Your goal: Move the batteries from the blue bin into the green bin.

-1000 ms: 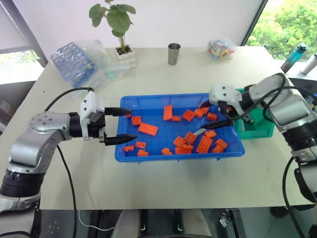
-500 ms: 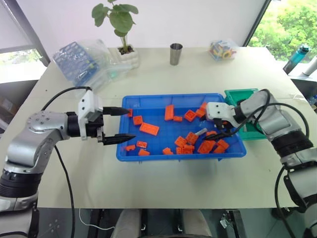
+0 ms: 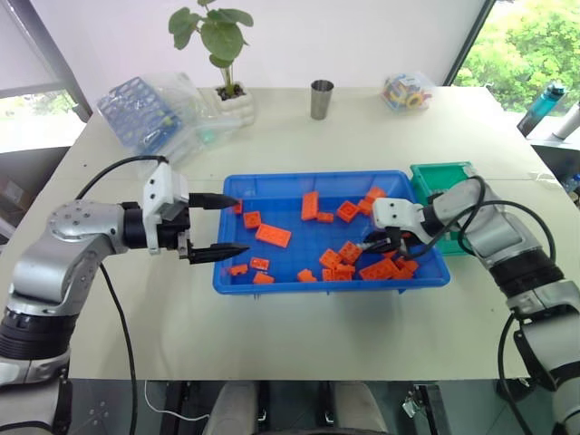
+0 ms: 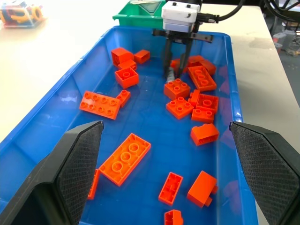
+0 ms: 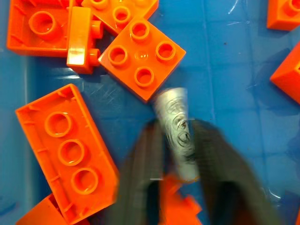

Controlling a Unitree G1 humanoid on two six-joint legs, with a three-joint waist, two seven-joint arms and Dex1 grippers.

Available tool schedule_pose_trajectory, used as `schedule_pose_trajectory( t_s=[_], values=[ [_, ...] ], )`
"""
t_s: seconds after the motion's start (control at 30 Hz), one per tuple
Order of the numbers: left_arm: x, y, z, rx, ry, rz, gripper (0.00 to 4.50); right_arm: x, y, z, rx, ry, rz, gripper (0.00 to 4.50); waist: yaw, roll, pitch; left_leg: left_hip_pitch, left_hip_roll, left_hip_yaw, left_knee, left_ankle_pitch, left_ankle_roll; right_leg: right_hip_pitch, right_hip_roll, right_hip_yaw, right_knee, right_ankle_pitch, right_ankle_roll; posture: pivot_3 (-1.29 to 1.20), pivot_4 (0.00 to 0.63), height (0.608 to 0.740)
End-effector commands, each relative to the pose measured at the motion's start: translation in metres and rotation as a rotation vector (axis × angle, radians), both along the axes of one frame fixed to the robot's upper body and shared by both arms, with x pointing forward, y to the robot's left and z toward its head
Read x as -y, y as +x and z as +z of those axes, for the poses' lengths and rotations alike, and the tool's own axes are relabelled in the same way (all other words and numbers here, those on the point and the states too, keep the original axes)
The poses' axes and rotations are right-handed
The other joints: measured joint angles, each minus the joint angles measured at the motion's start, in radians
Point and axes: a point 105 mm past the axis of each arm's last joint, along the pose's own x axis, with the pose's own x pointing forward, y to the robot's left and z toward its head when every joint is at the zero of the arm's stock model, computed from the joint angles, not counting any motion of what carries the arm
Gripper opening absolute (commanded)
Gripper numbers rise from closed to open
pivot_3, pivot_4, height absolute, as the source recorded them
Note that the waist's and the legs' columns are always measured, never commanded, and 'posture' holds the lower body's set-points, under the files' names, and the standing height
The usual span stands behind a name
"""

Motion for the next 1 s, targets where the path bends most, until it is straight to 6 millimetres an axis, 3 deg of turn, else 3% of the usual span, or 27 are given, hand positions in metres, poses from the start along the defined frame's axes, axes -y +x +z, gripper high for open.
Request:
schedule_pose_trajectory(
  t_s=[0.03, 0.27, 0.4, 0.53, 0.73, 0.83, 1.0],
  values=[
    [-0.001, -0.001, 0.011, 0.051, -0.005, -0.005, 4.50, -0.004, 0.004, 0.032, 0.116, 0.077, -0.036, 0.05, 0.000, 0.000, 0.000, 0.000, 0.000, 0.000, 0.000, 0.000, 0.000, 0.000, 0.000, 0.000, 0.000, 0.000, 0.000, 0.00, 0.150, 0.716],
    [-0.002, -0.002, 0.006, 0.039, -0.015, 0.001, 4.50, 0.018, -0.008, 0.112, 0.322, 0.293, -0.304, 0.05, 0.006, 0.001, 0.000, -0.001, 0.000, -0.001, 0.000, 0.000, 0.000, 0.000, -0.001, 0.000, 0.000, 0.000, 0.000, 0.00, 0.150, 0.716],
    [0.001, -0.001, 0.005, 0.032, -0.025, -0.009, 4.50, 0.067, -0.010, 0.141, 0.455, 0.289, -0.538, 0.05, 0.005, 0.000, 0.000, 0.000, 0.000, -0.001, 0.000, 0.000, 0.000, 0.001, -0.001, 0.000, 0.000, 0.000, 0.000, 0.00, 0.150, 0.716],
    [0.006, 0.003, 0.006, 0.037, -0.029, -0.030, 4.50, 0.105, -0.012, 0.140, 0.499, 0.264, -0.698, 0.05, 0.003, 0.000, 0.000, 0.000, 0.000, -0.001, 0.000, -0.001, 0.001, 0.001, -0.001, 0.000, -0.001, 0.000, 0.000, 0.00, 0.150, 0.716],
    [0.012, 0.011, 0.010, 0.042, -0.041, -0.056, 4.50, 0.126, -0.013, 0.127, 0.519, 0.262, -0.789, 2.89, -0.001, 0.001, 0.000, 0.000, 0.000, 0.001, 0.000, -0.001, 0.001, 0.000, 0.000, 0.000, 0.000, 0.000, 0.000, 0.00, 0.150, 0.716],
    [0.013, 0.012, 0.012, 0.038, -0.051, -0.061, 4.50, 0.125, -0.023, 0.128, 0.496, 0.289, -0.767, 2.89, 0.002, 0.001, 0.000, 0.000, 0.000, 0.001, 0.000, 0.000, 0.001, 0.000, 0.000, 0.000, 0.000, 0.000, 0.000, 0.00, 0.150, 0.716],
    [0.006, 0.014, 0.014, 0.034, -0.057, -0.043, 4.50, 0.117, -0.062, 0.132, 0.396, 0.377, -0.612, 2.89, 0.010, 0.001, 0.000, 0.000, 0.000, 0.000, 0.000, -0.001, 0.002, 0.001, 0.000, 0.000, 0.000, 0.000, 0.000, 0.00, 0.150, 0.716]
  ],
)
